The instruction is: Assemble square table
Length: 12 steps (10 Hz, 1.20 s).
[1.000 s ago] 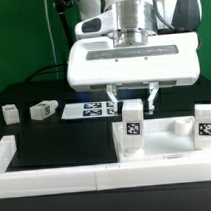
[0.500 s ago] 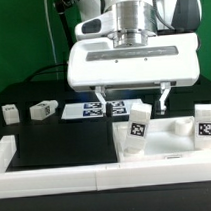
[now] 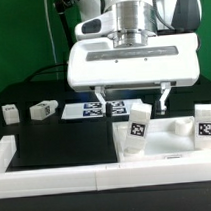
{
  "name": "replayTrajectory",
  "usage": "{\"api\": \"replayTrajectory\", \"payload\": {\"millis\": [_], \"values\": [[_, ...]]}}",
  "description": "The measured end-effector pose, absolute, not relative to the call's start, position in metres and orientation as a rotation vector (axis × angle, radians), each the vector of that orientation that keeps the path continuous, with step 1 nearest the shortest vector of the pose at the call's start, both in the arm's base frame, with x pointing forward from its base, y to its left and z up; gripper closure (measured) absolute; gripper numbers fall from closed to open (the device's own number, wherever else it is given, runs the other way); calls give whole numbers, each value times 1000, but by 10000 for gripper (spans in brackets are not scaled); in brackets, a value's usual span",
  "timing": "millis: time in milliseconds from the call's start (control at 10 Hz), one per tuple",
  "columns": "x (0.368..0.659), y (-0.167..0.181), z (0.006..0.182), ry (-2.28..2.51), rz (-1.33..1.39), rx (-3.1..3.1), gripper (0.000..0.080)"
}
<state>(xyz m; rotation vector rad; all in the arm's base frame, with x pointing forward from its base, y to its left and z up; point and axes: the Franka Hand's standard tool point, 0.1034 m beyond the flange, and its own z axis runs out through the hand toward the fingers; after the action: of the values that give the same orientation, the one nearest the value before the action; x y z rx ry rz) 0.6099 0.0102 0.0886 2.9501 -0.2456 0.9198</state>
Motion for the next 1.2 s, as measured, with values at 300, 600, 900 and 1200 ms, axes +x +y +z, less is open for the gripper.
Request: {"api": "replayTrajectory", "payload": {"millis": [300, 600, 900, 1200], "values": [[607, 16, 90, -264, 721, 3045, 151], [612, 25, 103, -274, 266, 3203, 151], [621, 14, 99, -277, -21, 3230, 151], [628, 11, 87, -294, 36, 3213, 151]]}}
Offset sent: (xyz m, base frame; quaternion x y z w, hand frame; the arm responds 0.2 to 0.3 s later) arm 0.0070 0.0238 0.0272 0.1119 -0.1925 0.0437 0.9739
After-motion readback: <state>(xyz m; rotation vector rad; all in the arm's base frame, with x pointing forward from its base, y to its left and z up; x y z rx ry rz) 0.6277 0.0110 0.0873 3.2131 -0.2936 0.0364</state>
